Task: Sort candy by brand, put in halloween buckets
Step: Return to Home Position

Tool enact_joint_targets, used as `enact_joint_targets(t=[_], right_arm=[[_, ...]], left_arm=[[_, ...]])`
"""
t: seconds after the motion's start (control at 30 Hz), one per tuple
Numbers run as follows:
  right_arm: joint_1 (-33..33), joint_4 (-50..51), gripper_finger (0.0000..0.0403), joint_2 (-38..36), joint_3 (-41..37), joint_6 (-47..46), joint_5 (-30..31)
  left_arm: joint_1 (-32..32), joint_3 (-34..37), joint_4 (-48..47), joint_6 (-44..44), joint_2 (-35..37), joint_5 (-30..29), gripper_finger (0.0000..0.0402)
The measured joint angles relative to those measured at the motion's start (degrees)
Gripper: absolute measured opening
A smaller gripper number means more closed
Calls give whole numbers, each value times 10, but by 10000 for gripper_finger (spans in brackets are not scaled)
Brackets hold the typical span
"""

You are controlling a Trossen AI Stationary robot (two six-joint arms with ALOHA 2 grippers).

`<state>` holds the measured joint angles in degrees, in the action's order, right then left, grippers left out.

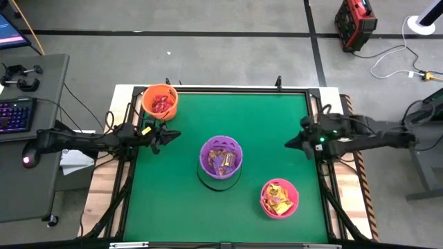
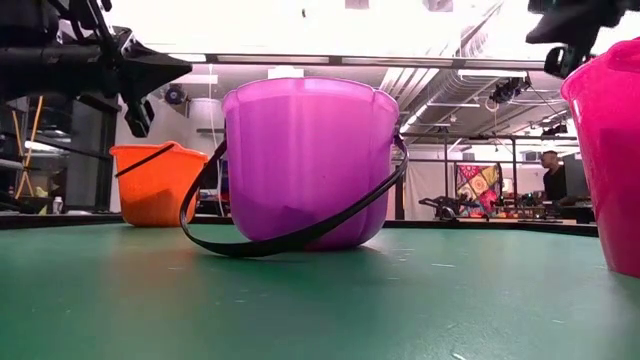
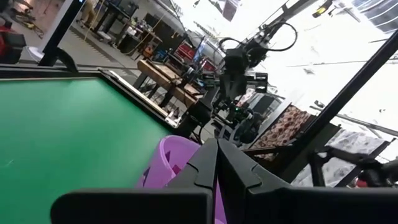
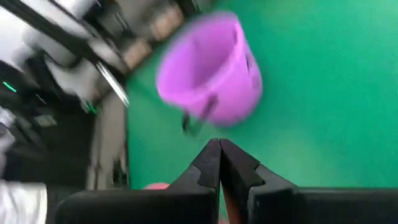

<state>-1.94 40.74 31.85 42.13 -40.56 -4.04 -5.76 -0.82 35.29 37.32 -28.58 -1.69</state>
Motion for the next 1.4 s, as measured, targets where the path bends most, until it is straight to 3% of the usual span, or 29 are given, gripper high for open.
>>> enact_joint_targets(t=[0.2, 0.37, 0.57, 0.77, 1.0, 1.27, 1.4], right_arm=[[32, -187, 0, -161, -159, 68, 24], [46, -212, 0, -247, -220, 124, 18], [46, -226, 0, -304, -252, 207, 13], [46, -265, 0, -316, -303, 218, -6], [46, -489, 0, -316, -412, 196, -10], [33, -502, 0, -312, -416, 190, -24], [29, -449, 0, -311, -416, 153, -18]], left_arm=[[0, 0, 0, 0, 0, 0, 1], [0, 0, -24, 0, 27, 0, 1], [1, 0, -94, 0, 118, 0, 1], [1, 0, -121, 0, 188, 0, 1], [1, 0, -134, 0, 212, 0, 1], [1, 0, -237, 0, 242, 0, 1], [1, 0, -350, 0, 275, 0, 1]])
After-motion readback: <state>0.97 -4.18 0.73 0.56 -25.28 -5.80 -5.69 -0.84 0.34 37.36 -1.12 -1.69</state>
